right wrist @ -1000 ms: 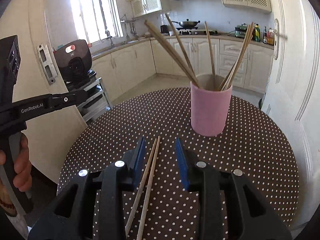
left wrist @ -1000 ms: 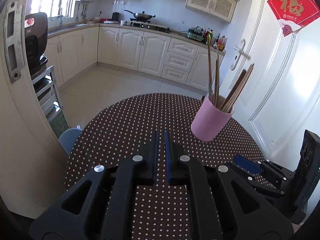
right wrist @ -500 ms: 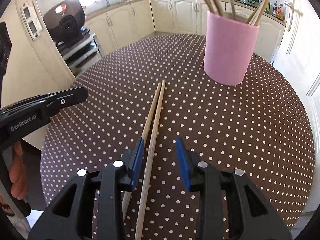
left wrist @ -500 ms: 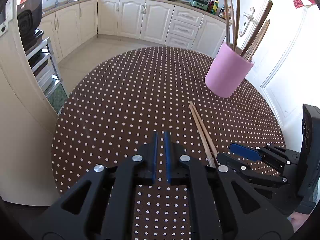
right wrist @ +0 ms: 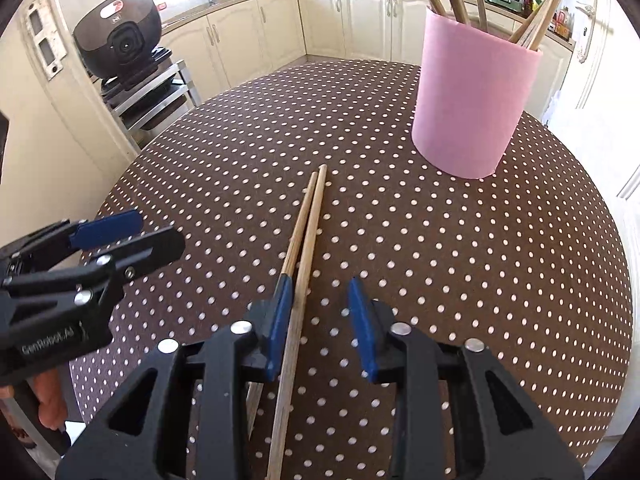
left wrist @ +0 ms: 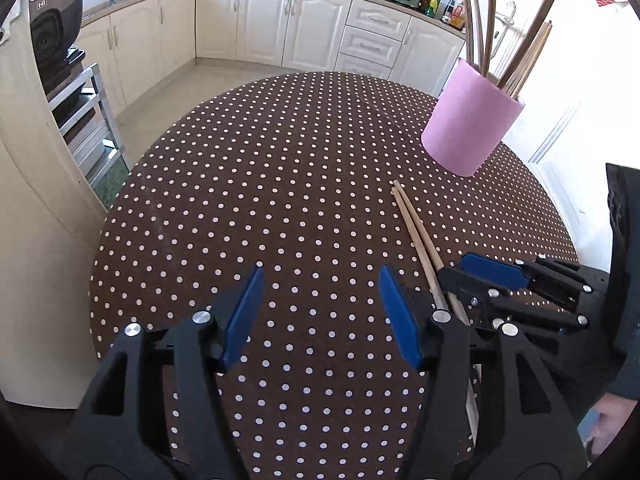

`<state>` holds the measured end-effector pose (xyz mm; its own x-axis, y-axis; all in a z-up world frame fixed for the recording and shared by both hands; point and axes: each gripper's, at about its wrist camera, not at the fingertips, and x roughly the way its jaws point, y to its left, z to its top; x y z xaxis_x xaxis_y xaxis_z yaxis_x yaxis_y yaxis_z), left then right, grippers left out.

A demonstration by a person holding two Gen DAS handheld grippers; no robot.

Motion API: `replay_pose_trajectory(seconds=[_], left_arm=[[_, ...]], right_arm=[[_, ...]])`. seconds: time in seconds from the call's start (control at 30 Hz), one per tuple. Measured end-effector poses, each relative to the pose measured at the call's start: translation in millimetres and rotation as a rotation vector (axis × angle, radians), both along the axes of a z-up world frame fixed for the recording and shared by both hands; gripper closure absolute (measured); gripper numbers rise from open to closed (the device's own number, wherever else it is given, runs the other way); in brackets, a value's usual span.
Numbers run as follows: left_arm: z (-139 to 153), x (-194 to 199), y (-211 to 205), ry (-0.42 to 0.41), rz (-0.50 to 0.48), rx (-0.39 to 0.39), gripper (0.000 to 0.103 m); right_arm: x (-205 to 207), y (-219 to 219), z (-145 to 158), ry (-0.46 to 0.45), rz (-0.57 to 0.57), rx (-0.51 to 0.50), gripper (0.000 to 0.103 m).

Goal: Organize utensils
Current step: 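Close the right gripper on one chopstick while the left gripper closes on another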

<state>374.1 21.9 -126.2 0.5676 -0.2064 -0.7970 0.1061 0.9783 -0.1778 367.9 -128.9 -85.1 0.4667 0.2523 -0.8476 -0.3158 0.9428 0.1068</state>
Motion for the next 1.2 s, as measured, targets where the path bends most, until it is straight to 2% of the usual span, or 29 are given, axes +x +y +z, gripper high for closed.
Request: replay_pose_trajectory(seconds=[0.2, 0.27, 0.4, 0.6, 0.9, 0.93, 1.0, 1.2], left_arm=[[-3.7, 8.8, -7.6, 0.022, -0.013, 0.000, 0.043], [-4.7, 11.3, -13.8, 0.030, -0.025, 0.001, 0.043], [-5.9, 13.9, -26.9, 0.050, -0.054, -0.006, 0.043], [-9.0, 19.4, -56.0, 0.082, -0.093, 0.012, 0.043], [-14.2, 33.6, -97.1, 0.119, -0.109, 0.128, 0.045], [-14.7, 36.1, -100.8, 0.121, -0.106, 0.150, 0.047], [-14.6, 39.5, -106.2, 0.116, -0.098, 0.190, 0.059], [-12.7, 49.3, -108.8, 0.120, -0.109, 0.194, 0.077]], right_arm=[[9.6, 6.2, -0.8, 0.001, 0.009, -0.029, 0.082], [15.2, 3.3, -0.6, 0.007, -0.008, -0.029, 0.096], [17.7, -18.1, -2.9, 0.058, -0.026, 0.074, 0.098], [5.5, -45.2, 0.5, 0.063, -0.052, 0.095, 0.099], [-5.2, -80.9, 0.5, 0.088, -0.084, 0.172, 0.098], [-5.6, -81.3, 0.5, 0.088, -0.084, 0.175, 0.098], [-6.4, -83.6, 0.8, 0.087, -0.080, 0.174, 0.098], [-5.4, -87.5, 1.3, 0.085, -0.076, 0.179, 0.098]])
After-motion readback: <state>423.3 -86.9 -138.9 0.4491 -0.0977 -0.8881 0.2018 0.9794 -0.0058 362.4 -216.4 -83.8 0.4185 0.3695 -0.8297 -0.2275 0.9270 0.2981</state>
